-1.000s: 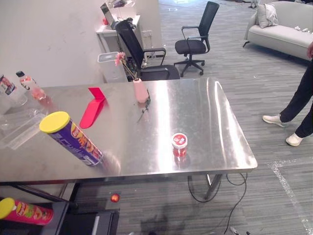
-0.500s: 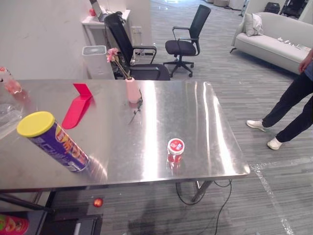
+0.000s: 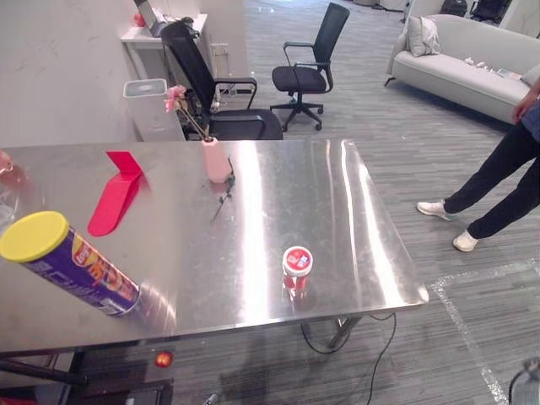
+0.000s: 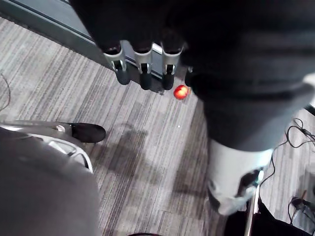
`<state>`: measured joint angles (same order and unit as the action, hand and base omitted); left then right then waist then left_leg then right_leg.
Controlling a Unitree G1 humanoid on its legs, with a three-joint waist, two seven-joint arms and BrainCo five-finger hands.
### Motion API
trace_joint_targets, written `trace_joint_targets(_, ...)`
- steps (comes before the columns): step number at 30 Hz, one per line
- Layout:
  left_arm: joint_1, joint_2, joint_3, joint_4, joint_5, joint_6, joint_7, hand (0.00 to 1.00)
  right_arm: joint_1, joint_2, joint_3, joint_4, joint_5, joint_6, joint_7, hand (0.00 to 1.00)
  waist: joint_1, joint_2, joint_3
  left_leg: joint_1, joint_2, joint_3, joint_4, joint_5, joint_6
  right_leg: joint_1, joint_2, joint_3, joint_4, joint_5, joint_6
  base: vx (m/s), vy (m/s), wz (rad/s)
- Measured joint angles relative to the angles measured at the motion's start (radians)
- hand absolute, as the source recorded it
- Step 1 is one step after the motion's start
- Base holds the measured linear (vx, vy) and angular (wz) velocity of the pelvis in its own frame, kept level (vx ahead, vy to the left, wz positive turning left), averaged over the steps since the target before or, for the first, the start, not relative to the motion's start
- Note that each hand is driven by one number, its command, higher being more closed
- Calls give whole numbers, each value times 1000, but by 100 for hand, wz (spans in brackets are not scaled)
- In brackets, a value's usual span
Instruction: Put the gum and the chips on the shelf.
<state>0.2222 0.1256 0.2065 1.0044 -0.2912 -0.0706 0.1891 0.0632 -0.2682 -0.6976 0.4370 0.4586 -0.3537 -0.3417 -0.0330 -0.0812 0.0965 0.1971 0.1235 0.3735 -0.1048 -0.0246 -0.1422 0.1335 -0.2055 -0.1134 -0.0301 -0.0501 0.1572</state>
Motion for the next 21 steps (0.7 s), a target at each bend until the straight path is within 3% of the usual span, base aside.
trace_joint_targets(3, 13, -1, -13, -19, 8, 11, -2, 0, -24, -9, 48, -120, -28, 13, 70, 0, -3, 11, -6, -3, 4, 1, 4, 0, 0, -7, 4, 0, 1, 1, 2, 17, -19, -4)
trace_joint_targets(5, 24, -1, -17, -19, 38, 18, -2, 0, -24, -10, 121, -213, -28, 46, 164, 0, -19, 14, -8, -3, 8, 1, 6, 0, 0, -10, 8, 0, 5, 1, 2, 8, -28, -4)
trace_joint_targets(12, 21, -2, -42, -19, 39, 18, 0, 0, -17, -53, 237, -360, 14, 160, 450, 0, -23, 16, -10, -8, 10, 6, 6, 0, 0, -29, 9, 0, 20, 5, 9, -29, -18, -5)
trace_joint_targets(15, 19, -1, -46, -18, 71, 14, 1, 0, 11, -96, 347, -465, 24, 223, 574, 0, -22, 19, -18, -20, 10, 0, 5, 3, 3, -38, 9, -7, 22, 5, 9, -33, -18, 3)
trace_joint_targets(21, 21, 3, -55, -14, 76, 4, 2, 0, 12, -119, 428, -521, 44, 270, 686, 0, -20, 17, -22, -33, 10, -21, 5, 10, 6, -42, 7, -30, 34, 5, 9, -17, -15, 10)
